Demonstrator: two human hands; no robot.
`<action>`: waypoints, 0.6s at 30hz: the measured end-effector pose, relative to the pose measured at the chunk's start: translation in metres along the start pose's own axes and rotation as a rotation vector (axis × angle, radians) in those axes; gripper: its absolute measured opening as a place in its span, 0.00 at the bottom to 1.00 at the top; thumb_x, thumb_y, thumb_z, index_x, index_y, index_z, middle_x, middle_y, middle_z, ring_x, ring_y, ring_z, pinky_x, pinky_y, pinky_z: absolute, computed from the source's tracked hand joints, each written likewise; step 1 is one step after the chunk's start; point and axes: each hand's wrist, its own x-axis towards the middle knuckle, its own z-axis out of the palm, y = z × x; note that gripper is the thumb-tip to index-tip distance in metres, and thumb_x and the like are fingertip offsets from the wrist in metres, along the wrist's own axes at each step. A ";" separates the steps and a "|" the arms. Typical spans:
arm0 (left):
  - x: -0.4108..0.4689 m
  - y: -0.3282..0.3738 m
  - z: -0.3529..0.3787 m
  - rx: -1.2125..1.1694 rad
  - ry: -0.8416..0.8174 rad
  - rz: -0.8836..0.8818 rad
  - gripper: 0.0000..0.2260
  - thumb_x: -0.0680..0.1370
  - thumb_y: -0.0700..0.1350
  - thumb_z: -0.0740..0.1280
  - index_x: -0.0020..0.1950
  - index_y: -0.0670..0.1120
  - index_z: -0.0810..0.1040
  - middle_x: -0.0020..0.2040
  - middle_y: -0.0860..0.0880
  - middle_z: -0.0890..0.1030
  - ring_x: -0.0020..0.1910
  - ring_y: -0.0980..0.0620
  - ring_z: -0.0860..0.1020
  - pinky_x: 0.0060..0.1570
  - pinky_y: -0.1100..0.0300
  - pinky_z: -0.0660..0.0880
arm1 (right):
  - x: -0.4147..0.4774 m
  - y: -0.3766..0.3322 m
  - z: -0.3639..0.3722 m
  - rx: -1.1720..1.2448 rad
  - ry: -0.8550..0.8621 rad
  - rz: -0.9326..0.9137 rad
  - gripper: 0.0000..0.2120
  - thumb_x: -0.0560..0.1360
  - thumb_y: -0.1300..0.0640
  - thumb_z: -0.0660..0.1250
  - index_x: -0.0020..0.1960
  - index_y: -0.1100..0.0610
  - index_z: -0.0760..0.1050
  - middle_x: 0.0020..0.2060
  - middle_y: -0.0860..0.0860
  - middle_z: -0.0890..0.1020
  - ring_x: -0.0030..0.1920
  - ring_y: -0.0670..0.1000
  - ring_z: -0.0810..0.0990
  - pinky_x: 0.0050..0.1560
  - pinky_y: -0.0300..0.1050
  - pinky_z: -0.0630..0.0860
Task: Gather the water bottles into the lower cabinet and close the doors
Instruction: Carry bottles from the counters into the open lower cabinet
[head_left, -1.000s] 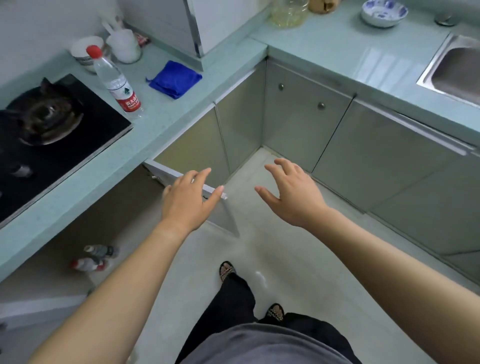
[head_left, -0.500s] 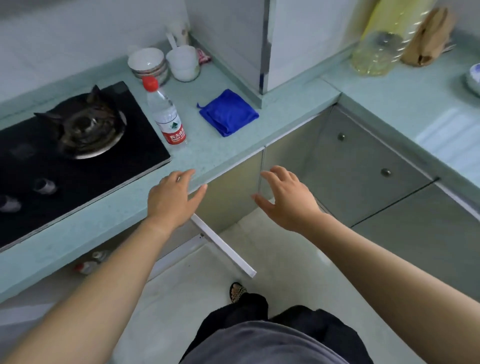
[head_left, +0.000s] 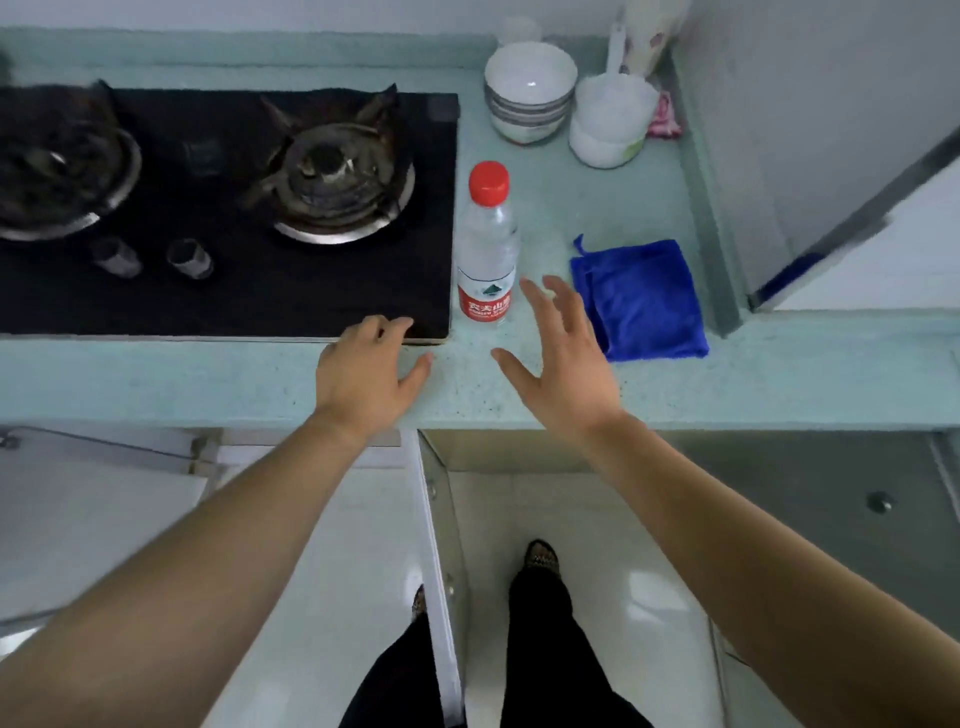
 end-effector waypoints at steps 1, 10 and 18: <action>0.007 -0.001 0.009 0.004 0.008 -0.044 0.23 0.77 0.56 0.60 0.68 0.46 0.69 0.64 0.42 0.73 0.60 0.41 0.72 0.53 0.47 0.71 | 0.012 0.005 0.004 0.042 0.039 -0.034 0.33 0.75 0.47 0.64 0.75 0.51 0.52 0.73 0.55 0.57 0.71 0.56 0.61 0.61 0.52 0.72; 0.043 -0.003 0.066 -0.079 0.053 -0.293 0.22 0.78 0.56 0.58 0.72 0.55 0.63 0.74 0.45 0.60 0.74 0.44 0.56 0.70 0.40 0.55 | 0.077 0.026 0.046 0.441 0.154 -0.200 0.38 0.72 0.53 0.70 0.72 0.50 0.49 0.70 0.58 0.61 0.71 0.54 0.63 0.63 0.28 0.63; 0.040 -0.005 0.076 -0.100 0.104 -0.305 0.25 0.77 0.61 0.50 0.72 0.56 0.64 0.74 0.44 0.61 0.74 0.43 0.56 0.70 0.42 0.55 | 0.111 0.032 0.048 0.667 0.025 -0.174 0.39 0.74 0.59 0.69 0.70 0.44 0.44 0.68 0.45 0.59 0.70 0.46 0.64 0.59 0.22 0.64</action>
